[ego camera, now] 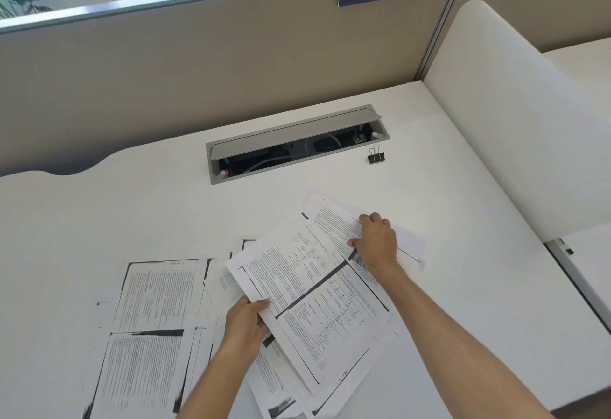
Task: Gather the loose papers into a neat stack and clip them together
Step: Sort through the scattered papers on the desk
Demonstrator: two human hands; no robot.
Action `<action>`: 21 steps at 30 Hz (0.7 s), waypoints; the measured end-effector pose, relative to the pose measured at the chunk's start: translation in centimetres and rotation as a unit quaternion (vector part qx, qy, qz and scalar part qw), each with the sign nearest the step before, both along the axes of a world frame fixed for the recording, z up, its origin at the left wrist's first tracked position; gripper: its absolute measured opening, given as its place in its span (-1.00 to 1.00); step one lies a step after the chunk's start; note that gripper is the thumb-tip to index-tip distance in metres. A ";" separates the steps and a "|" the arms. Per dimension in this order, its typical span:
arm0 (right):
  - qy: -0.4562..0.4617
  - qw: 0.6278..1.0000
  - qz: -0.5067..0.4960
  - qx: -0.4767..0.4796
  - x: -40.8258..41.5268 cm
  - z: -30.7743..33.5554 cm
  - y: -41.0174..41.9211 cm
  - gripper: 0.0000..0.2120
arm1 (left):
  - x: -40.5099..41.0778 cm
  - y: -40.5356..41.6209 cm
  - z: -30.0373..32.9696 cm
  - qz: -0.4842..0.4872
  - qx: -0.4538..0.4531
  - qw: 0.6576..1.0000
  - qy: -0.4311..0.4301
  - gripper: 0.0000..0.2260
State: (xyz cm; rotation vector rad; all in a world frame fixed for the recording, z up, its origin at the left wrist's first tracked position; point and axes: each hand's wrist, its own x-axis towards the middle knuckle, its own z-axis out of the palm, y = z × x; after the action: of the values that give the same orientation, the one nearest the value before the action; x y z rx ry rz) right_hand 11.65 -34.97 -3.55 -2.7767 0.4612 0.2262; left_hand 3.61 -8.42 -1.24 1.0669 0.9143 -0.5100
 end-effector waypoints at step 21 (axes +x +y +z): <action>0.094 0.989 -0.010 0.117 1.6 1.6 -1.0 -0.55 | -0.1 -0.3 0.3 0.002 -0.014 1.000 0.002 -0.75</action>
State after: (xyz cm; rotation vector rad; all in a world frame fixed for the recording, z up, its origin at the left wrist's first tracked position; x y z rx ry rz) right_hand 13.25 -35.97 -1.98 -2.5321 0.4747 0.5057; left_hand 3.50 -8.76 -0.93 1.0387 0.9104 -0.5204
